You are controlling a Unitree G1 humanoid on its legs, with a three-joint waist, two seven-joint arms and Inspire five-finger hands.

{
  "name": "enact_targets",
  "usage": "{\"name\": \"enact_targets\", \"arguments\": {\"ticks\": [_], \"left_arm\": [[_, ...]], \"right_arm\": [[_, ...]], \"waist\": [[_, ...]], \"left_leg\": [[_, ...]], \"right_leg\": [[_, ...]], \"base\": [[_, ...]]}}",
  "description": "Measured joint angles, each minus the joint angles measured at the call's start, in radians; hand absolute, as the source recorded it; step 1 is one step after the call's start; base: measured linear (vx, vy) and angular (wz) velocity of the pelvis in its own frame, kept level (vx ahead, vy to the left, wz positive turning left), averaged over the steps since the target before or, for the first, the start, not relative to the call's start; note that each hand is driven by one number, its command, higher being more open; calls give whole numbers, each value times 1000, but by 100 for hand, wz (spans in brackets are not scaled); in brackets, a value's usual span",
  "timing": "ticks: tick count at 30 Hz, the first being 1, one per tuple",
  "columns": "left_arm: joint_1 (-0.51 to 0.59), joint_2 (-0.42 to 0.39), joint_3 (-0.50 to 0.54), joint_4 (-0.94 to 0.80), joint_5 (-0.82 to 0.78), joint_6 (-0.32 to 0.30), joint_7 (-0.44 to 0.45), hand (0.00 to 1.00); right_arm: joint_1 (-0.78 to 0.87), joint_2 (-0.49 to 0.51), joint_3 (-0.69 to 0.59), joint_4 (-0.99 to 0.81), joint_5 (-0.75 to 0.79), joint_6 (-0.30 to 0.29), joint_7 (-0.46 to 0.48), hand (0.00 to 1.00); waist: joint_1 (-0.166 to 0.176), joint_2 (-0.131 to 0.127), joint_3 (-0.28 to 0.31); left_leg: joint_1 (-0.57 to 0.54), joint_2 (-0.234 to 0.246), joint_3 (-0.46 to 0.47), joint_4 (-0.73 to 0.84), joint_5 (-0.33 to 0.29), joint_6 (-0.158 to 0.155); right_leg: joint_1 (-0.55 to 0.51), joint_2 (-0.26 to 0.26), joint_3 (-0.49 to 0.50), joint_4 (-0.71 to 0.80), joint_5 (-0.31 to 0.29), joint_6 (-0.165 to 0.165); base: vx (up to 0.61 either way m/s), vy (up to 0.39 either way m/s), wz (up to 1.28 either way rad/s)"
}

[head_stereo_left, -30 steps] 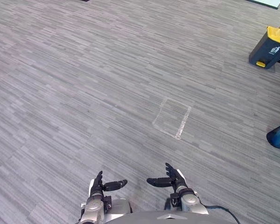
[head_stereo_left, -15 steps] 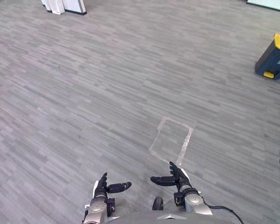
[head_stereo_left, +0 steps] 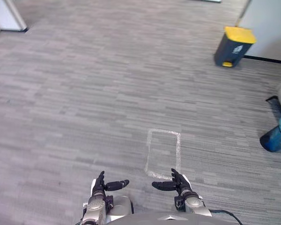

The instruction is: Organize the slippers on the shoe rack

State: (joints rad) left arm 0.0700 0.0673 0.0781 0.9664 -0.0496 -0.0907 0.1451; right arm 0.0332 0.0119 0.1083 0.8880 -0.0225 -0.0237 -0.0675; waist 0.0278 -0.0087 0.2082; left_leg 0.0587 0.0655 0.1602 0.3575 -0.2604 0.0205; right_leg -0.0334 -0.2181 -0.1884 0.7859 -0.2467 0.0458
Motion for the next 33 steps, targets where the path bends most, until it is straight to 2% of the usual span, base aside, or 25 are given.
{"name": "enact_targets", "arguments": {"ticks": [1,3,4,5,6,7,8,9,10,11,12,14,15,17,18,20,22,23,24,25,26,28,30,32,33], "left_arm": [[6,8,-18,1,0,2,1,100],[8,8,-20,1,-1,7,1,100],[8,7,-22,2,-1,8,1,100],[9,7,-23,2,-1,11,-2,100],[10,8,-23,2,-2,13,-3,100],[11,13,-23,3,-1,13,-6,100],[2,3,-23,17,1,14,-7,100],[3,-15,-23,21,2,14,-12,100],[3,-26,-23,21,3,14,-15,100],[3,-27,-23,21,4,14,-19,100],[3,-27,-22,21,4,14,-22,100],[4,-25,-11,16,3,14,-22,100],[3,-19,2,6,3,13,-20,100],[4,-28,27,-16,2,11,-19,100],[4,-24,27,-28,2,10,-17,100],[4,-26,26,-39,1,4,-16,100],[1,-25,26,-45,1,2,-16,100],[-1,-26,25,-46,-1,3,-16,100],[-2,-28,26,-42,-2,2,-13,100],[-6,-19,24,-40,-2,3,-12,100],[-8,-13,24,-41,-5,3,-12,100],[-8,-10,23,-39,-20,5,-14,100],[-8,-10,21,-30,-21,5,-14,100],[-6,-10,21,-23,-24,6,-13,100],[2,-6,18,-19,-27,5,-12,100]], "right_arm": [[-4,0,12,0,-12,-4,2,100],[-21,-1,23,7,-18,-10,2,100],[-23,-1,23,12,-18,-10,2,100],[-30,-1,23,14,-18,-7,2,100],[-28,-1,23,14,-17,-8,2,100],[-17,0,23,14,-16,-13,3,100],[-23,-9,21,15,-19,-20,3,100],[-28,-16,10,20,-20,-19,1,100],[-23,-19,-4,20,-20,-21,1,100],[-24,-18,-14,20,-18,-18,-1,100],[-17,-17,-33,20,-16,-18,-3,100],[-9,-18,-43,17,-16,-18,-4,100],[-2,-17,-51,13,-15,-17,-9,100],[4,-18,-68,13,-15,-16,-12,100],[5,-18,-76,14,-15,-14,-15,100],[2,-18,-82,18,-15,-9,-22,100],[4,-13,-89,18,-14,-2,-29,100],[3,-14,-92,18,-14,1,-31,100],[3,-17,-93,17,-14,2,-32,100],[6,-9,-92,11,-14,3,-34,100],[6,0,-88,10,-14,3,-32,100],[4,14,-88,14,-15,3,-29,100],[2,24,-88,17,-16,2,-29,100],[-1,27,-87,27,-17,6,-27,100],[-5,28,-85,29,-17,3,-26,100]], "waist": [[-9,5,-3],[-10,10,-3],[-11,12,-4],[-12,11,-5],[-11,4,-8],[-13,-15,-16],[-16,3,-11],[-20,33,-16],[-24,45,-21],[-28,51,-21],[-32,47,-20],[-31,42,-17],[-25,40,-13],[-8,29,-8],[0,26,-6],[15,23,-4],[17,14,3],[17,19,5],[19,25,6],[18,12,9],[21,-8,3],[24,-9,2],[24,-9,3],[26,-6,6],[24,-3,6]], "left_leg": [[37,7,11,-41,0,0],[80,26,46,-103,1,-2],[85,32,54,-111,1,-4],[98,38,73,-134,1,-13],[107,33,77,-142,-1,-21],[121,14,73,-145,-14,-43],[139,24,68,-144,-28,-58],[137,45,54,-128,-27,-59],[134,54,35,-112,-26,-60],[123,66,15,-60,-22,-68],[69,88,-12,96,-2,-105],[-6,112,-31,285,45,-173],[-78,134,-36,443,19,-176],[-148,130,-27,499,-40,-141],[-180,107,-38,456,-59,-119],[-211,64,-83,328,-71,-110],[-245,1,-205,144,-52,-104],[-254,-15,-263,42,26,-111],[-220,-26,-257,13,137,-80],[-211,-38,-230,17,124,-83],[-209,-44,-200,56,94,-58],[-199,-50,-162,87,58,-38],[-144,-53,-112,43,40,-14],[-79,-48,-67,-10,42,-10],[-16,-44,-27,-59,48,-1]], "right_leg": [[-19,1,-66,-3,-22,-21],[-100,13,-183,-85,-23,-25],[-120,22,-205,-125,-22,-24],[-151,58,-244,-254,3,-24],[-155,80,-246,-349,55,-45],[-156,98,-219,-437,198,-108],[-143,108,-222,-427,185,-106],[-122,131,-226,-443,171,-107],[-113,141,-230,-454,155,-102],[-93,152,-234,-470,142,-103],[-40,169,-242,-510,133,-103],[10,183,-240,-552,125,-106],[50,195,-229,-573,110,-116],[96,199,-187,-594,96,-116],[111,198,-150,-599,93,-113],[115,191,-88,-596,92,-99],[127,170,-13,-593,79,-65],[129,161,31,-581,60,-34],[134,155,73,-558,37,-1],[138,135,91,-557,30,4],[142,123,112,-566,30,4],[144,108,151,-556,32,8],[111,87,159,-476,38,30],[70,65,122,-364,47,54],[47,22,16,-266,44,55]], "base": [[239,84,-30],[325,29,-39],[333,-42,-43],[342,-63,-34],[353,-77,-31],[302,-69,-15],[358,-78,-13],[419,-114,-6],[402,-128,-4],[351,-153,10],[344,-149,9],[321,-120,2],[286,-42,-25],[276,21,-63],[258,104,-102],[252,154,-108],[237,206,-107],[349,330,-107],[430,375,-97],[389,320,-77],[298,244,-50],[256,247,-63],[187,183,-71],[108,103,-71],[132,115,-88]]}}
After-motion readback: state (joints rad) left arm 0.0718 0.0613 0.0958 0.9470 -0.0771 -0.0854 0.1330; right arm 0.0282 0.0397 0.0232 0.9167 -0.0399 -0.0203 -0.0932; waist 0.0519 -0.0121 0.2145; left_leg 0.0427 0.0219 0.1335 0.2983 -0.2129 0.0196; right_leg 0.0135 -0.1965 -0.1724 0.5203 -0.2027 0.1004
